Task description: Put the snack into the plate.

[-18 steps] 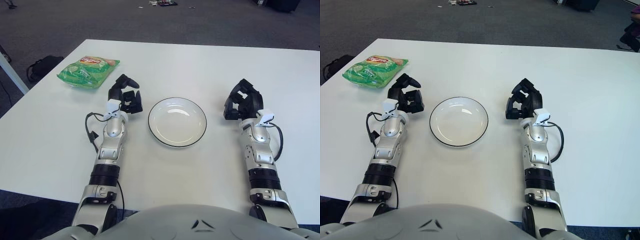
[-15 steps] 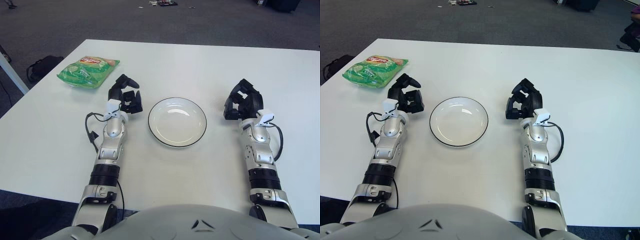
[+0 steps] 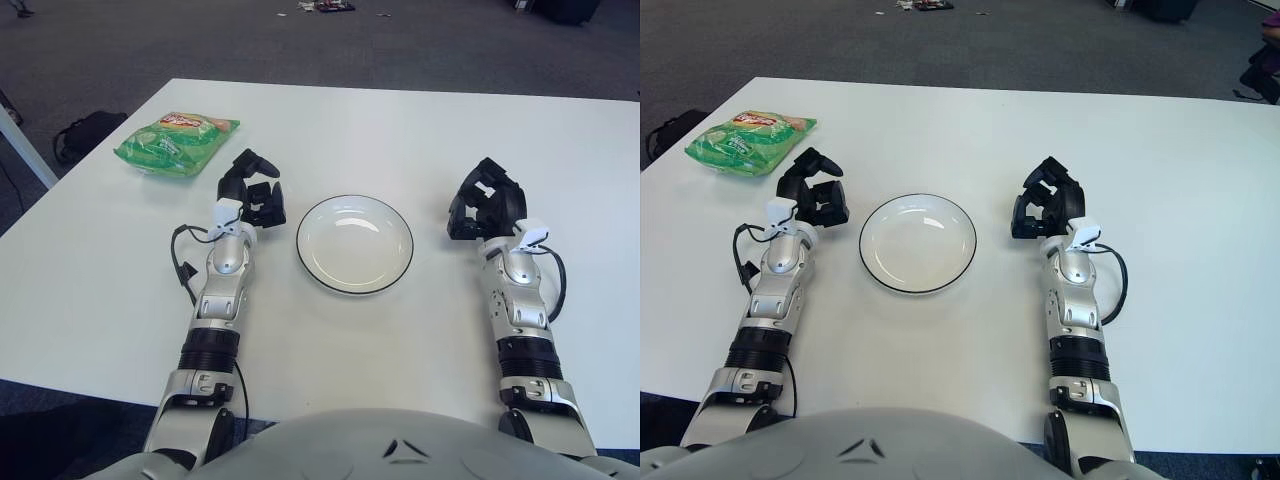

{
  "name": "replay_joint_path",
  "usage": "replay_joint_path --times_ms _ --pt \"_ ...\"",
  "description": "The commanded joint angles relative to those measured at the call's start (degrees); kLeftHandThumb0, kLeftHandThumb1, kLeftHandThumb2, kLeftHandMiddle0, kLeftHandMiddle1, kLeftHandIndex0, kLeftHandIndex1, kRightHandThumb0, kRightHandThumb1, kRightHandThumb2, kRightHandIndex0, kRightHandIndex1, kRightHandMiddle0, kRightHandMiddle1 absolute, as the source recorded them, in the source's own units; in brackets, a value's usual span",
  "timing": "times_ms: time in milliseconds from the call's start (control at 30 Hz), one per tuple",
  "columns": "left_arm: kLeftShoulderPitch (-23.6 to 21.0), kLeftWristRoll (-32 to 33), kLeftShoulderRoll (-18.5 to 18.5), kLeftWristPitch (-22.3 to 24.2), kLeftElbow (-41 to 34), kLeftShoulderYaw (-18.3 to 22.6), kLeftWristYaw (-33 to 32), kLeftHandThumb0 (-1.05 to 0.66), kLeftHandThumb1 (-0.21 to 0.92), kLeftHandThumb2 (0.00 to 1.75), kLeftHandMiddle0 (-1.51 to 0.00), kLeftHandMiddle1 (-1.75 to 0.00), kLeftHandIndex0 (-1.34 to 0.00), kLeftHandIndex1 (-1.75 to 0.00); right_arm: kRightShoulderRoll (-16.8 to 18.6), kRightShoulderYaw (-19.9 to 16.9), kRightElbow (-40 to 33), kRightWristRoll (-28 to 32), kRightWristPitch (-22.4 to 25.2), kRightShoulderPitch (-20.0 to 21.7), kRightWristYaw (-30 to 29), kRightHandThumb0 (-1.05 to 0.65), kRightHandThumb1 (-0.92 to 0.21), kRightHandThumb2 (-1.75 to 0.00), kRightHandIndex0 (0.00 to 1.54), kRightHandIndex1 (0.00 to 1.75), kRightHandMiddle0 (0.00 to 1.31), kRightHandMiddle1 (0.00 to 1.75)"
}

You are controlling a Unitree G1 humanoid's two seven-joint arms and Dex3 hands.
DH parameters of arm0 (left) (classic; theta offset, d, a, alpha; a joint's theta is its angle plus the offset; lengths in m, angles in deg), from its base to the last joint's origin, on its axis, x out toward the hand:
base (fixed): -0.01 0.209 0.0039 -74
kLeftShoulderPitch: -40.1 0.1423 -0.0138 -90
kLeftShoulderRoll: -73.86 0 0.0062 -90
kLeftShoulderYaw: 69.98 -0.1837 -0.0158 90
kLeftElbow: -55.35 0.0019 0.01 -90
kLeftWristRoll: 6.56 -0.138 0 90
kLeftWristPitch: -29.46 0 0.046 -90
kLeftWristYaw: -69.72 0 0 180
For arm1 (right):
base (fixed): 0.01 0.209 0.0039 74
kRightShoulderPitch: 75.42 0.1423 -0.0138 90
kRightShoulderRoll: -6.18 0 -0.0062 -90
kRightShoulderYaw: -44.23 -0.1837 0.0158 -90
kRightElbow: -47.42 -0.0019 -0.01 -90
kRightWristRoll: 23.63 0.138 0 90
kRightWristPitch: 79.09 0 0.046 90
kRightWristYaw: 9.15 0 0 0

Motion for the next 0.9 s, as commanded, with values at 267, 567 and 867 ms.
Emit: replay_joint_path --times_ms 267,567,867 --pt "4.3 -20.6 1.4 -0.6 -1.0 -9.1 -8.8 -0.5 0.26 1.38 -1.33 -1.75 -0.66 -1.75 3.4 -0.3 5.2 0.5 1.0 -6.6 -0.1 -0.01 0.07 -1.75 0.88 1.72 0.71 1.75" --pt "1.8 -31.1 9.6 -1.8 1.1 -10.8 -10.3 -0.52 0.24 1.41 -1.31 -1.75 -0.68 -1.75 3.0 -0.8 6.7 0.0 1.5 -5.6 -0.5 -0.01 0.07 -1.75 0.88 1.72 0.71 1.75" --pt "-3.3 -30.3 15.0 2.2 -0.7 -6.5 -5.3 -0.51 0.25 1.4 -1.31 -1.75 -0.67 -1.75 2.6 -0.8 7.1 -1.0 2.5 -5.0 -1.1 -0.01 0.07 -1.75 0.88 1.72 0.71 1.75"
